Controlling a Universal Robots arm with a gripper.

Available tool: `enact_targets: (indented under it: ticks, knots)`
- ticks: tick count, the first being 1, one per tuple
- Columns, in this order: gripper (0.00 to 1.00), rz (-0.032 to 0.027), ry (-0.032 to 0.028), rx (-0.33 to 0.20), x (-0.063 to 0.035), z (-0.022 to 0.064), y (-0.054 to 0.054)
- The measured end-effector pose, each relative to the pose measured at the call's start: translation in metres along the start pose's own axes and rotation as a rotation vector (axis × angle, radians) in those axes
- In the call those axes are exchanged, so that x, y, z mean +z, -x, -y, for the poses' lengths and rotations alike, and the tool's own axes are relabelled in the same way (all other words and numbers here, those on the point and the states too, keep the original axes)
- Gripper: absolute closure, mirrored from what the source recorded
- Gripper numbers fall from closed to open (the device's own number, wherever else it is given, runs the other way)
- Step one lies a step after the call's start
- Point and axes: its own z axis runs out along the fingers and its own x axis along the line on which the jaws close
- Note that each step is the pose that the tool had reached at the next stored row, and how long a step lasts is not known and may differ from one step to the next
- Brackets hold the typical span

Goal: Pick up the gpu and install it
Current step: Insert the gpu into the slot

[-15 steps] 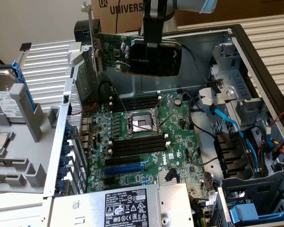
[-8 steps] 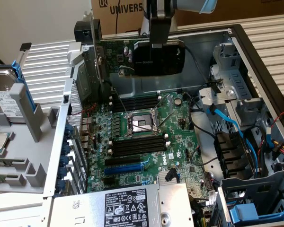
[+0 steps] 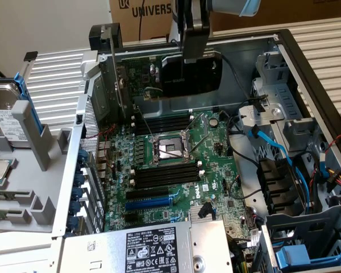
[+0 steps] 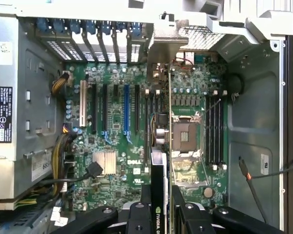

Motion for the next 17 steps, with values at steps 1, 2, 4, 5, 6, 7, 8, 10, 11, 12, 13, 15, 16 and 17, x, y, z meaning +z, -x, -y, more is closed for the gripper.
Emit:
enact_targets:
  ticks: [1, 2, 4, 5, 6, 7, 8, 10, 11, 12, 13, 15, 16, 17]
  knots:
    - [0.74, -0.0001, -0.0011, -0.002, 0.0012, -0.0018, 0.000]
    - [0.74, 0.0000, -0.0019, -0.003, 0.0022, -0.0036, 0.000]
    - [0.74, -0.0005, -0.0031, -0.005, 0.0043, -0.0078, 0.000]
    - [0.74, -0.0014, -0.0035, -0.006, 0.0051, -0.0098, -0.001]
    - [0.74, -0.0024, -0.0035, -0.006, 0.0058, -0.0120, -0.001]
    - [0.74, -0.0035, -0.0037, -0.007, 0.0067, -0.0146, -0.001]
    - [0.74, -0.0051, -0.0039, -0.007, 0.0074, -0.0174, -0.001]
    - [0.74, -0.0093, -0.0057, -0.007, 0.0085, -0.0202, -0.002]
    - [0.74, -0.0113, -0.0081, -0.007, 0.0090, -0.0204, -0.002]
    - [0.74, -0.0123, -0.0116, -0.008, 0.0099, -0.0206, -0.002]
    - [0.74, -0.0133, -0.0140, -0.008, 0.0109, -0.0209, -0.002]
    - [0.74, -0.0158, -0.0175, -0.006, 0.0130, -0.0214, -0.003]
    - [0.74, -0.0172, -0.0191, -0.003, 0.0141, -0.0216, -0.003]
    - [0.74, -0.0186, -0.0205, 0.002, 0.0152, -0.0215, -0.003]
